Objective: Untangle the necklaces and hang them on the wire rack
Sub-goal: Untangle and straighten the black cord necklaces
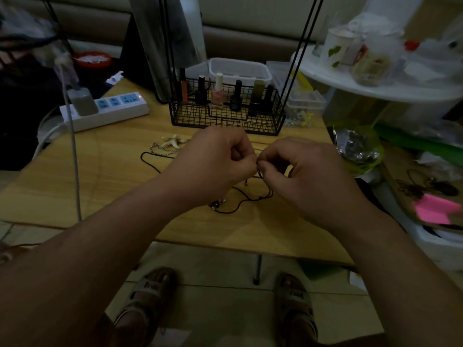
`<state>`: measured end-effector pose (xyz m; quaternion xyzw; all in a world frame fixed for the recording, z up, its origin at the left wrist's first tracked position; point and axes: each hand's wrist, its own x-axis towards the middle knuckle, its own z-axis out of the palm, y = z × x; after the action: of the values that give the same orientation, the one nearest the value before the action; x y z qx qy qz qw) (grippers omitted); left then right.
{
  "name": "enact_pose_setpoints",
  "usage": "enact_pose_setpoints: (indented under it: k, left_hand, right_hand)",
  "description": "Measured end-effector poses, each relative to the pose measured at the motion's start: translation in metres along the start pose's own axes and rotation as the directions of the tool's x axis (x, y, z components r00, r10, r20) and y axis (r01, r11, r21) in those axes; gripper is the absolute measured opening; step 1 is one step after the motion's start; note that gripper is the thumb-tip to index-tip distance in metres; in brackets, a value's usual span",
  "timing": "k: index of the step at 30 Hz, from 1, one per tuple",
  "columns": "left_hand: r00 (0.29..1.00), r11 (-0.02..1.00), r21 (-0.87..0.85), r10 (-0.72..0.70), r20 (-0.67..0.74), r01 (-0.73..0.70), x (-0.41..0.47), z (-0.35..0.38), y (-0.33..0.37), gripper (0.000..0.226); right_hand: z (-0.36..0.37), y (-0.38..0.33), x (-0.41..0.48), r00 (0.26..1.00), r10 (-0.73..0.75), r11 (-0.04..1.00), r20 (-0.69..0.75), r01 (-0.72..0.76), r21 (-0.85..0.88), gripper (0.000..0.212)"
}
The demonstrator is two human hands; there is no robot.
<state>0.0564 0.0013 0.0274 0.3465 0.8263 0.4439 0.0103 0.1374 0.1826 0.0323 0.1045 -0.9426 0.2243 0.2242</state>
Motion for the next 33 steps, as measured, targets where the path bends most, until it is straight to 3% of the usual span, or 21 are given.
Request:
enact_pose_setpoints:
  k: [4, 8, 11, 15, 20, 21, 24, 27, 30, 33]
  left_hand:
    - [1.000, 1.000, 0.014, -0.014, -0.003, 0.014, -0.001, 0.002, 0.001, 0.007]
    - [0.997, 0.997, -0.054, -0.064, -0.044, 0.062, 0.003, 0.001, 0.003, 0.009]
    - [0.992, 0.983, -0.151, -0.117, -0.053, 0.108, 0.005, -0.002, 0.005, 0.010]
    - [0.979, 0.938, -0.298, -0.200, -0.051, 0.176, 0.006, -0.004, 0.005, 0.012]
    - [0.952, 0.893, -0.384, -0.290, -0.093, 0.235, 0.004, -0.015, 0.000, 0.019]
    - [0.948, 0.880, -0.408, -0.305, -0.090, 0.244, 0.004, -0.018, -0.001, 0.019]
    - [0.956, 0.861, -0.452, -0.289, -0.053, 0.235, 0.003, -0.025, -0.002, 0.021]
    - [0.971, 0.864, -0.456, -0.237, 0.009, 0.215, 0.002, -0.024, 0.000, 0.021]
    - [0.978, 0.857, -0.473, -0.202, 0.059, 0.205, 0.002, -0.023, 0.002, 0.019]
    - [0.982, 0.843, -0.504, -0.170, 0.084, 0.189, 0.004, -0.022, 0.004, 0.021]
  right_hand:
    - [0.003, -0.002, 0.001, 1.000, -0.014, 0.999, -0.003, 0.014, -0.040, 0.005]
    - [0.008, -0.008, 0.004, 0.990, -0.001, 0.994, -0.142, -0.014, -0.105, 0.006]
    - [0.011, -0.013, 0.003, 0.953, 0.188, 0.980, -0.238, -0.165, 0.114, 0.006]
    - [0.009, -0.011, 0.004, 0.780, 0.609, 0.704, -0.148, -0.444, 0.554, 0.014]
    - [-0.003, 0.001, 0.005, 0.635, 0.772, 0.371, 0.012, -0.467, 0.803, 0.021]
    - [-0.007, 0.003, 0.004, 0.642, 0.767, 0.381, 0.012, -0.469, 0.797, 0.019]
    - [-0.013, 0.004, 0.001, 0.748, 0.663, 0.593, -0.009, -0.519, 0.616, 0.016]
    - [-0.004, -0.005, -0.001, 0.828, 0.554, 0.700, 0.085, -0.519, 0.491, 0.008]
    - [0.008, -0.011, 0.001, 0.888, 0.428, 0.820, 0.166, -0.459, 0.343, 0.030]
    - [0.012, -0.008, 0.005, 0.893, 0.387, 0.858, 0.230, -0.440, 0.264, 0.049]
